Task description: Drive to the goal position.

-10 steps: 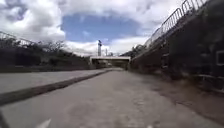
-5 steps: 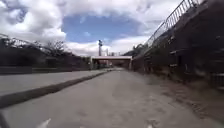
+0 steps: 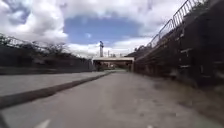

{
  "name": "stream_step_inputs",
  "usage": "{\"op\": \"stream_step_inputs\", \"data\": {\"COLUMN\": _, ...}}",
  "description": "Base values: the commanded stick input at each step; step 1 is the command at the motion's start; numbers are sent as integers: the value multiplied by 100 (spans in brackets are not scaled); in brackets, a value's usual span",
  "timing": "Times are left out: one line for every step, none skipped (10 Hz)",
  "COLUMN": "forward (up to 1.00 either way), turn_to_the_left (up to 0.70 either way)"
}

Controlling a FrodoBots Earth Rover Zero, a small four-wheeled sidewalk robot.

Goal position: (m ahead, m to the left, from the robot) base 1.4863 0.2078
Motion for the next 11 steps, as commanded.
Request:
{"op": "stream_step_inputs", "data": {"forward": 100, "turn_to_the_left": -27}}
{"op": "stream_step_inputs", "data": {"forward": 100, "turn_to_the_left": -27}}
{"op": "stream_step_inputs", "data": {"forward": 100, "turn_to_the_left": -27}}
{"op": "stream_step_inputs", "data": {"forward": 100, "turn_to_the_left": -27}}
{"op": "stream_step_inputs", "data": {"forward": 100, "turn_to_the_left": 0}}
{"op": "stream_step_inputs", "data": {"forward": 100, "turn_to_the_left": 0}}
{"op": "stream_step_inputs", "data": {"forward": 100, "turn_to_the_left": 0}}
{"op": "stream_step_inputs", "data": {"forward": 100, "turn_to_the_left": 0}}
{"op": "stream_step_inputs", "data": {"forward": 100, "turn_to_the_left": 0}}
{"op": "stream_step_inputs", "data": {"forward": 100, "turn_to_the_left": 0}}
{"op": "stream_step_inputs", "data": {"forward": 100, "turn_to_the_left": -6}}
